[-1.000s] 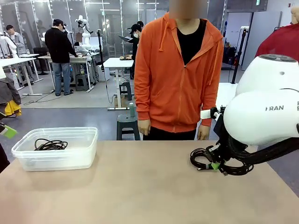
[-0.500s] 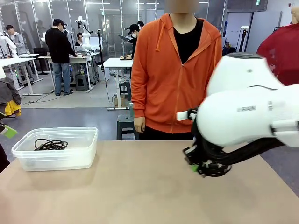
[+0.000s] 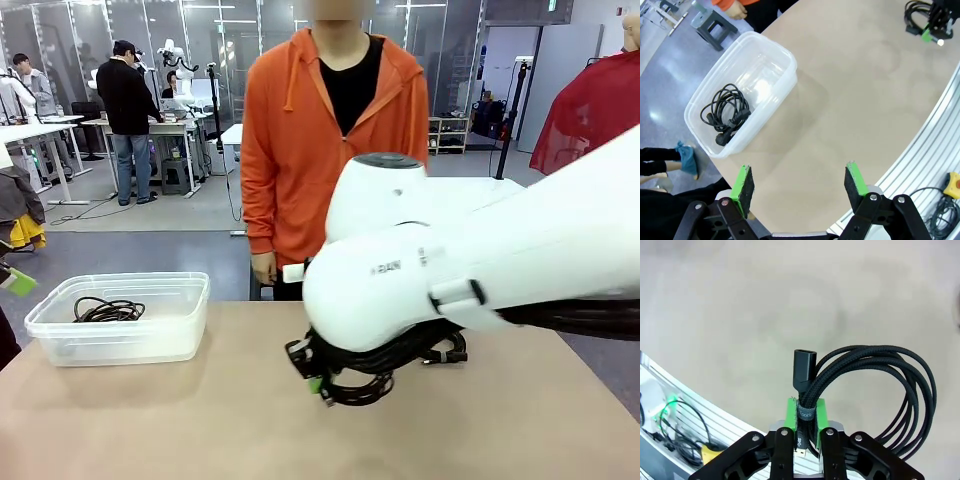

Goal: Organize and store the cables.
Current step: Place the USB Extension Cable into the Organizing box.

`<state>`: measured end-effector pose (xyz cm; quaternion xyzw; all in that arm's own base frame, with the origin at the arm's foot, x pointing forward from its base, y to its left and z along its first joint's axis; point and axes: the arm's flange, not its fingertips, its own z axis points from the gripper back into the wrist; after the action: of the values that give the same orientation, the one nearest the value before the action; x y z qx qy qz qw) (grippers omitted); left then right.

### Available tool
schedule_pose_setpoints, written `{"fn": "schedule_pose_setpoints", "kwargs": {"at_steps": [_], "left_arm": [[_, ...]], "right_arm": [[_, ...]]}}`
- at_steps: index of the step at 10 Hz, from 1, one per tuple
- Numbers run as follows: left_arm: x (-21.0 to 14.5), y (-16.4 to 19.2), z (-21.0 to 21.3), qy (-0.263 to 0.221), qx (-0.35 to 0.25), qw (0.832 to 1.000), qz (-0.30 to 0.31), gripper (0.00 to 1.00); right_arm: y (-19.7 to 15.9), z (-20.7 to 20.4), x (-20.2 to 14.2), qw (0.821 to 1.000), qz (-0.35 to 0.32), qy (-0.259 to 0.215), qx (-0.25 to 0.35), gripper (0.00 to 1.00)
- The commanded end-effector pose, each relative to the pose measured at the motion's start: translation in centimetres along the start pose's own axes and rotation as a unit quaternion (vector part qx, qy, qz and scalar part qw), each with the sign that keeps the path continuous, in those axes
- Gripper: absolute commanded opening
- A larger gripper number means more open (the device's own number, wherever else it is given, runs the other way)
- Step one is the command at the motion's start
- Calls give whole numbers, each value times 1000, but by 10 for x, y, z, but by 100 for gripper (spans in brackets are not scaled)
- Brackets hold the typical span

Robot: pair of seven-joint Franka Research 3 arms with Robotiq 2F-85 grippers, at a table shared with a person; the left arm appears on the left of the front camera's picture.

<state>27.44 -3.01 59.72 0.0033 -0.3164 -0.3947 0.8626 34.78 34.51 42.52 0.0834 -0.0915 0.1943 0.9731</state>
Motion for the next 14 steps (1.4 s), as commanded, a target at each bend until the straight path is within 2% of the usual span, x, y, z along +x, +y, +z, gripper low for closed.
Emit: {"fn": "schedule_pose_setpoints", "kwargs": {"at_steps": [1,4,7,14], "left_arm": [[3,0,1,2,8,1000,2,92],[3,0,1,2,8,1000,2,92],[3,0,1,2,8,1000,2,92],[3,0,1,2,8,1000,2,92]], "right_arm": [[22,-22,17,1000,-15,-6,19,5],[44,-66,33,1000,7,13,5,5],[44,-99,40,1000,3,6,4,5],[29,-126,48,995,-97,-20,-12,5]]}}
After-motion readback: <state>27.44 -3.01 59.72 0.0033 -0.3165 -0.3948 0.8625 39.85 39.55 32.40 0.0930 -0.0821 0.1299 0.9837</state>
